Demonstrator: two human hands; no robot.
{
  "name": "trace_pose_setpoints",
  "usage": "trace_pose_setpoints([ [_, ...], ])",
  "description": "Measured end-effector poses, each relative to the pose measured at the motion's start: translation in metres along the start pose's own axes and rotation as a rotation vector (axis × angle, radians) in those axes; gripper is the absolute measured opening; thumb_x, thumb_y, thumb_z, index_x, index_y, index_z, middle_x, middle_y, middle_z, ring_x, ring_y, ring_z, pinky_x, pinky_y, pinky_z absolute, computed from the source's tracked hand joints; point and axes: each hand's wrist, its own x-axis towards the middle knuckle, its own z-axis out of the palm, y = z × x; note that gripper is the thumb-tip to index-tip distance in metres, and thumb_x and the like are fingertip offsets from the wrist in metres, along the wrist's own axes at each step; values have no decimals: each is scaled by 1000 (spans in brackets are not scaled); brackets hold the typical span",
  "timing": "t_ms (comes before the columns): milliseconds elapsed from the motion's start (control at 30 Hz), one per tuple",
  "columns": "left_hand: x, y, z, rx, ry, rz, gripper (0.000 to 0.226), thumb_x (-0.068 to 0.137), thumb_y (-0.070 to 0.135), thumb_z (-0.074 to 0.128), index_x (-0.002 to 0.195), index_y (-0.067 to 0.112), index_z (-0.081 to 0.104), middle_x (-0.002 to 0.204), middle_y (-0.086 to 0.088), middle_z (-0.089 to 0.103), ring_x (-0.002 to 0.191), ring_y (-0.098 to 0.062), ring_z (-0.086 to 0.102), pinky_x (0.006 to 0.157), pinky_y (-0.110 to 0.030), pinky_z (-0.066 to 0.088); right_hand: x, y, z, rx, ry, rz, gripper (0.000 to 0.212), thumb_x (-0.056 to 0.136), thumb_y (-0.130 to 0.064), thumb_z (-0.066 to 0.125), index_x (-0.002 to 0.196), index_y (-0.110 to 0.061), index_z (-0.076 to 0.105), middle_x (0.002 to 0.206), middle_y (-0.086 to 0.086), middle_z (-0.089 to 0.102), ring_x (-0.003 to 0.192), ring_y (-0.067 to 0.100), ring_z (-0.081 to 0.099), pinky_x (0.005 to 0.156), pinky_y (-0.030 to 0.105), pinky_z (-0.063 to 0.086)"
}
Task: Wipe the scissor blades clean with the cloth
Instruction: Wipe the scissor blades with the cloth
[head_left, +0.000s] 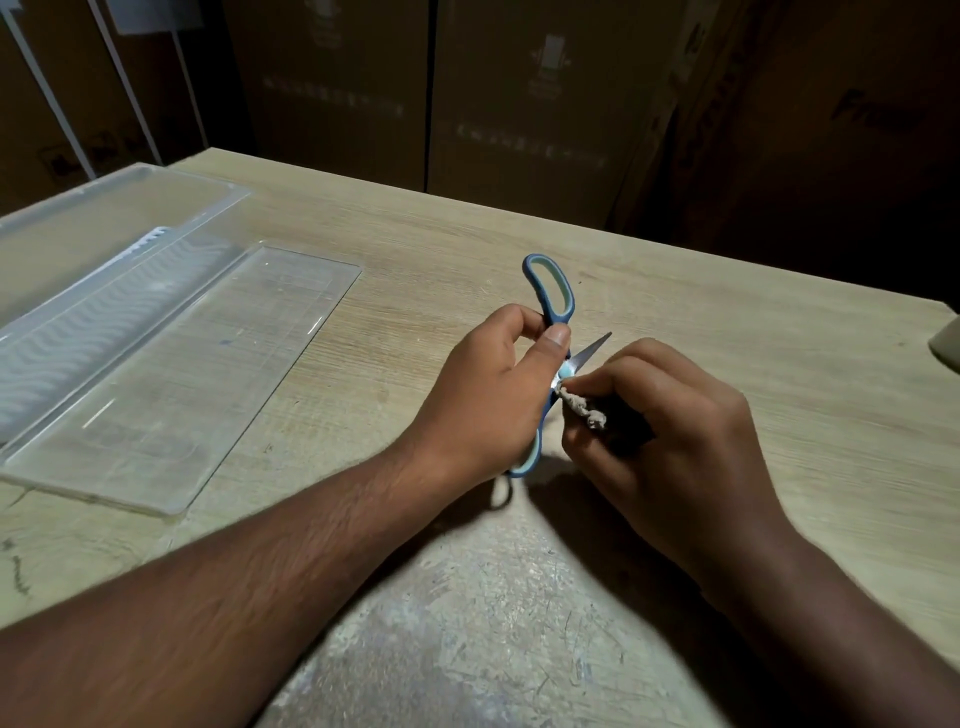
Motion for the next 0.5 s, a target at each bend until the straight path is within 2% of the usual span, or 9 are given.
trace_pose_setpoints([
  [100,-1,1,0,10,-19,50,19,110,36,53,106,21,65,84,9,70,70,-1,63,73,-27,47,2,0,2,-18,53,72,13,81,-22,75,90,-16,68,83,-8,59,71,9,52,67,12,39],
  [133,-1,0,1,15,-21,60,19,110,36,53,107,21,65,85,8,71,72,-3,64,74,-31,50,2,0,2,-16,62,84,13,81,-23,74,88,-16,67,82,-7,59,69,9,50,67,12,39],
  [200,-2,-1,1,17,-27,63,19,110,36,54,109,21,65,93,2,76,82,-16,72,80,-46,59,0,-1,2,3,42,57,13,81,-23,74,88,-14,66,83,-7,59,70,10,51,66,13,40],
  [267,-3,0,1,14,-27,58,18,110,37,54,108,22,64,95,0,77,86,-24,75,85,-54,60,-1,-2,3,19,23,40,14,81,-24,74,88,-14,66,83,-8,58,70,8,51,66,12,39],
  [333,-4,0,1,3,-6,59,18,110,36,55,107,21,64,92,1,76,82,-23,73,81,-51,60,2,0,3,13,58,95,14,80,-25,75,85,-16,65,79,-9,58,67,5,51,64,12,39],
  [433,-4,-1,3,4,-18,86,18,110,34,55,108,19,65,89,1,74,70,-10,64,69,-33,49,3,7,0,-16,99,192,16,82,-18,81,81,-16,65,75,-4,62,66,12,57,61,20,41],
  [500,-4,1,4,2,-28,87,18,110,34,55,108,20,66,88,0,74,66,-8,63,66,-31,48,1,8,-4,-22,102,156,15,82,-16,80,82,-14,66,76,-3,62,66,12,56,61,20,40],
])
